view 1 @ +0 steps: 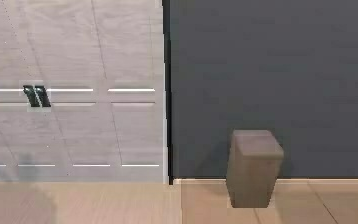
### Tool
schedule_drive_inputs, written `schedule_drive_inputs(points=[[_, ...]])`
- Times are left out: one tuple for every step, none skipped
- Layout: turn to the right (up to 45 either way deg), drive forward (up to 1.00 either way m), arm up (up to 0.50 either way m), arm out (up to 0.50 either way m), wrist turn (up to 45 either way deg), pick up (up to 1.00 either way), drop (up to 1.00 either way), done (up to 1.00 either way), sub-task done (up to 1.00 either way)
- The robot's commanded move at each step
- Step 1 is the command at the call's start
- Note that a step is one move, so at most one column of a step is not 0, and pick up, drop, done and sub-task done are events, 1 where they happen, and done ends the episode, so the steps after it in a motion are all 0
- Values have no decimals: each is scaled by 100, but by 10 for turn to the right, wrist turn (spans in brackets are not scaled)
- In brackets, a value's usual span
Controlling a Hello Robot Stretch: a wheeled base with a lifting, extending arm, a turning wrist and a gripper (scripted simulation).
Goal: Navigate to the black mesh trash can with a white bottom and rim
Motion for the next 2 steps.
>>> schedule_drive_inputs(points=[[-450,0,0,0,0,0,0,0,0],[-450,0,0,0,0,0,0,0,0]])
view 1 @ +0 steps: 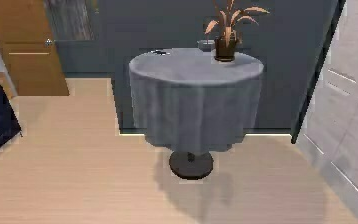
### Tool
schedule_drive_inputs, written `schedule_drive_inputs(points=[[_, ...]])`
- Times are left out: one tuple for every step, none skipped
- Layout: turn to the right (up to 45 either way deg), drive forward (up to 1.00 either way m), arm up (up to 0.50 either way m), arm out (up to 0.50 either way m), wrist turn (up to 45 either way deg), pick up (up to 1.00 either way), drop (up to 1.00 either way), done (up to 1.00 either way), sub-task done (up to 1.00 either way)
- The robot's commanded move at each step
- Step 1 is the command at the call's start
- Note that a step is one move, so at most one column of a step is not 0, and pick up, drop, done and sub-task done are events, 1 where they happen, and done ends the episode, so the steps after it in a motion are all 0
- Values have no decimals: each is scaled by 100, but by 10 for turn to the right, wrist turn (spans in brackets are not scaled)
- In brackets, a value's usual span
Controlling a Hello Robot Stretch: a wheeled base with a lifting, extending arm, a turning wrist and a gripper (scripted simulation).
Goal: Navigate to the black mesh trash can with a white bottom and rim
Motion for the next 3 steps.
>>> schedule_drive_inputs(points=[[-300,0,0,0,0,0,0,0,0],[0,100,0,0,0,0,0,0,0],[0,100,0,0,0,0,0,0,0]])
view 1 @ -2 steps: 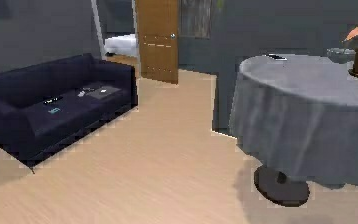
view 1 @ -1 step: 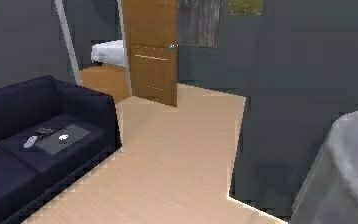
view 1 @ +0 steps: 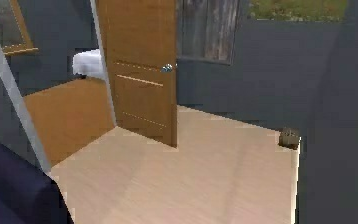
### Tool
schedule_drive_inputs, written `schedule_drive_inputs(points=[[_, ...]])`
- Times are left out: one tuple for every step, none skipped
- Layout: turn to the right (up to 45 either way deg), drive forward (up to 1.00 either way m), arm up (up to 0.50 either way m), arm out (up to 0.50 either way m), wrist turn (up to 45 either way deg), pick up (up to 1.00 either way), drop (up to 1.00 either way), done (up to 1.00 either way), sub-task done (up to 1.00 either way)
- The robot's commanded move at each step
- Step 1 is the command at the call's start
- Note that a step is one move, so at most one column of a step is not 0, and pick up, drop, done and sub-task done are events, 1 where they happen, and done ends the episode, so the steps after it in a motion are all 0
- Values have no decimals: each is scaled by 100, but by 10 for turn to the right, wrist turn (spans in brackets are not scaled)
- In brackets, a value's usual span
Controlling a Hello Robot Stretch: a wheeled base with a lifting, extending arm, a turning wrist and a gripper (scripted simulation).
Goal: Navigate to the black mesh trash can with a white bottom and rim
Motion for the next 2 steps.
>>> schedule_drive_inputs(points=[[-90,0,0,0,0,0,0,0,0],[0,25,0,0,0,0,0,0,0]])
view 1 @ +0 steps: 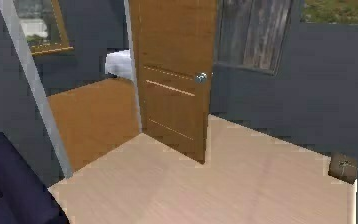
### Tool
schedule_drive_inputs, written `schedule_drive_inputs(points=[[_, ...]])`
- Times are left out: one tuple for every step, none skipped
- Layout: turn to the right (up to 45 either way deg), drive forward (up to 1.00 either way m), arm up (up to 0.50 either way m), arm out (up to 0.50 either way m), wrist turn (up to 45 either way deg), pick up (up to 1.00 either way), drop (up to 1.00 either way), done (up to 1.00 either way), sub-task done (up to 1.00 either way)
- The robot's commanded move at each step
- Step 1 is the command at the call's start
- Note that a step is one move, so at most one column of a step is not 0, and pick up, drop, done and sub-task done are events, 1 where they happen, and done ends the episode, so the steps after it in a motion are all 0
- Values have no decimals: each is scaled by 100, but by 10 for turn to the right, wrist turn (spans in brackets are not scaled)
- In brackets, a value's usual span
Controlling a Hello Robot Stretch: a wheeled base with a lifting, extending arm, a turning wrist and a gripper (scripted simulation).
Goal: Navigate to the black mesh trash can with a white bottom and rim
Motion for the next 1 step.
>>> schedule_drive_inputs(points=[[300,0,0,0,0,0,0,0,0]])
